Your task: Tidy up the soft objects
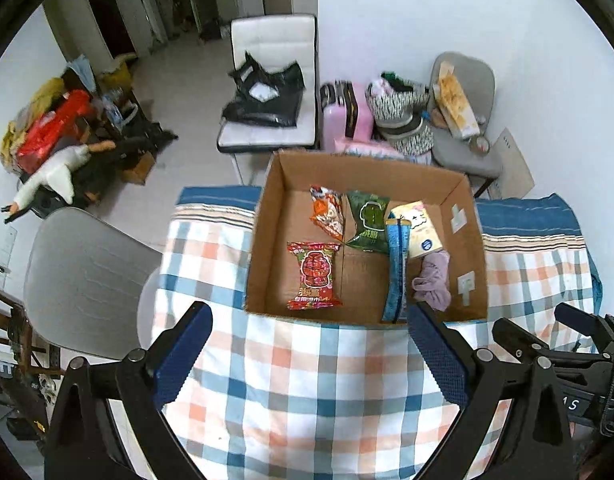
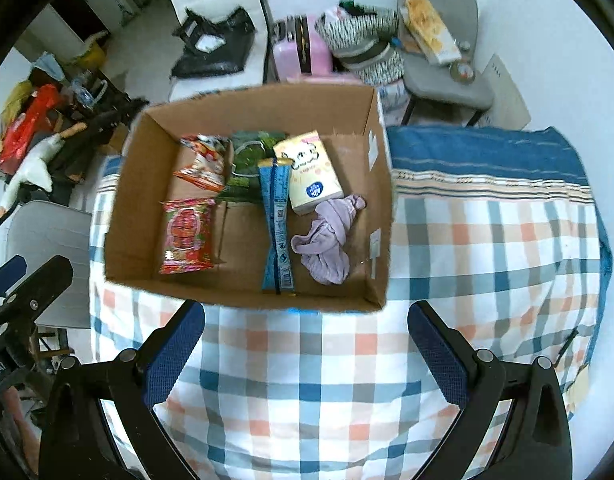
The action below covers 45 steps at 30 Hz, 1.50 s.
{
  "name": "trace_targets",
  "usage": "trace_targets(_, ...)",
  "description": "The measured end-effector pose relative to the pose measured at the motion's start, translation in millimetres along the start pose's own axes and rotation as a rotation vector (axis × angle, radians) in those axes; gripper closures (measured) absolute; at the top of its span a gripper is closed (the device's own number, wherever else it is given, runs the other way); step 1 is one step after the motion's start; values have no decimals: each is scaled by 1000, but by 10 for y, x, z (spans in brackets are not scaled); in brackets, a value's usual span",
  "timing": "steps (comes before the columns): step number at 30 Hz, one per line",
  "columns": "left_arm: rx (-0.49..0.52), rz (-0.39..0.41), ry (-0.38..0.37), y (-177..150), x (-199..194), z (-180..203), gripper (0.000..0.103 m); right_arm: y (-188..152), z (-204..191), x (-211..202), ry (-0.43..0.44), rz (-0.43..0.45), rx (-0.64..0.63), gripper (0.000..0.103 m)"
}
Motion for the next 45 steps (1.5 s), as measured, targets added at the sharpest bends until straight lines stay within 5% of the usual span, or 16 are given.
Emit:
trace_targets(13, -16, 178, 18, -573, -1171, -112, 3, -993, 28, -1313, 7, 237, -54, 0)
trace_targets(22, -18, 249, 12, -803, -1692, -111, 3, -1349, -13, -1908, 39, 321, -80, 0)
trace_targets(45, -12, 272, 13, -958, -1774, -72, 3, -1721, 164, -2406, -79, 437, -24, 0)
Point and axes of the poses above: each gripper's, at about its wrist camera, not at the fingertips, and x roughly the way its jaws point, z to its right, y to its top, the point moved 1 cm from there along x, roughly the way its jaws point, and after that the axes turned 7 degrees about -z, right-handed, at the moved point
